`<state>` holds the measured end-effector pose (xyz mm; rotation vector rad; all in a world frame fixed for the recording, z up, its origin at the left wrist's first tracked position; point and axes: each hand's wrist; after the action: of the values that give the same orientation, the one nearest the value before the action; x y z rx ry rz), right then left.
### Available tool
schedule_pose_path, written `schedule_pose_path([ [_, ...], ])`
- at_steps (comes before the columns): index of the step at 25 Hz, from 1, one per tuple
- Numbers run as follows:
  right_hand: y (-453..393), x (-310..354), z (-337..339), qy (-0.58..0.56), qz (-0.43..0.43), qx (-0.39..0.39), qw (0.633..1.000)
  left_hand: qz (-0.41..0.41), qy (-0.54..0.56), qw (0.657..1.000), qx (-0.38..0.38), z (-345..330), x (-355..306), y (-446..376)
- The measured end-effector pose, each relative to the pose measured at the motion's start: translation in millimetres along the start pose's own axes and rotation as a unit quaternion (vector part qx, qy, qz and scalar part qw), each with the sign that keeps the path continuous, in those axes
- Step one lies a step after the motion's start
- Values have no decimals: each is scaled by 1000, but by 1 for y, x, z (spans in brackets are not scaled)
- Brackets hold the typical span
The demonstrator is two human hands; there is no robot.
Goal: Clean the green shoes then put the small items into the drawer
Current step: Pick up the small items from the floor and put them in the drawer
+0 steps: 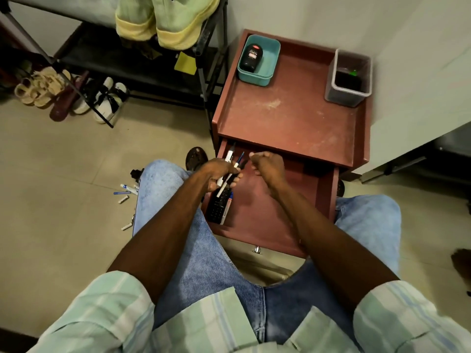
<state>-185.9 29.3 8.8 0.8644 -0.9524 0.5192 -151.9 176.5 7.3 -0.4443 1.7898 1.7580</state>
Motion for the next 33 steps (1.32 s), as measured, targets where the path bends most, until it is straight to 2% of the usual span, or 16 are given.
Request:
schedule_pose_path([
  [4, 13, 11, 1, 29, 44, 67, 996, -87, -90, 992, -12, -6, 10, 4],
  [7, 17, 10, -7, 46, 47, 90, 994, -108, -97, 989, -13, -7, 13, 4],
  [11, -2, 19, -3, -66, 3, 32, 997, -82, -96, 991, -37, -1, 15, -3],
  [14, -26, 10, 7, -153, -73, 9, 985, -62, -37, 988, -136, 8, 12, -15],
  [15, -31, -3, 8, -127, -98, 16, 987, -61, 5, 984, -165, 11, 8, -21],
  [17, -38, -45, 3, 14, -137, 49, 989, -59, 77, 976, -194, 17, -1, -31],
  [20, -37, -106, -12, 188, -150, 90, 966, -57, 120, 973, -190, 21, -10, -40],
  [26, -19, -158, -53, 231, -135, 51, 962, -41, 144, 974, -168, 21, -11, -41],
  [30, -9, -166, -65, 312, -110, 129, 935, -34, 154, 972, -172, 21, -12, -39],
  [33, -6, -163, -64, 321, -115, 176, 923, -29, 142, 978, -152, 19, -12, -36],
])
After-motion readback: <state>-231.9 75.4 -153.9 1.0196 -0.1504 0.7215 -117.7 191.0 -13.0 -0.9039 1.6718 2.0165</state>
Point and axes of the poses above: each hand's wrist, its own y-axis away from the middle knuckle, its own z-axis out of the back of the hand, x = y × z, and after that the axes turned 13 degrees about -x, right-handed
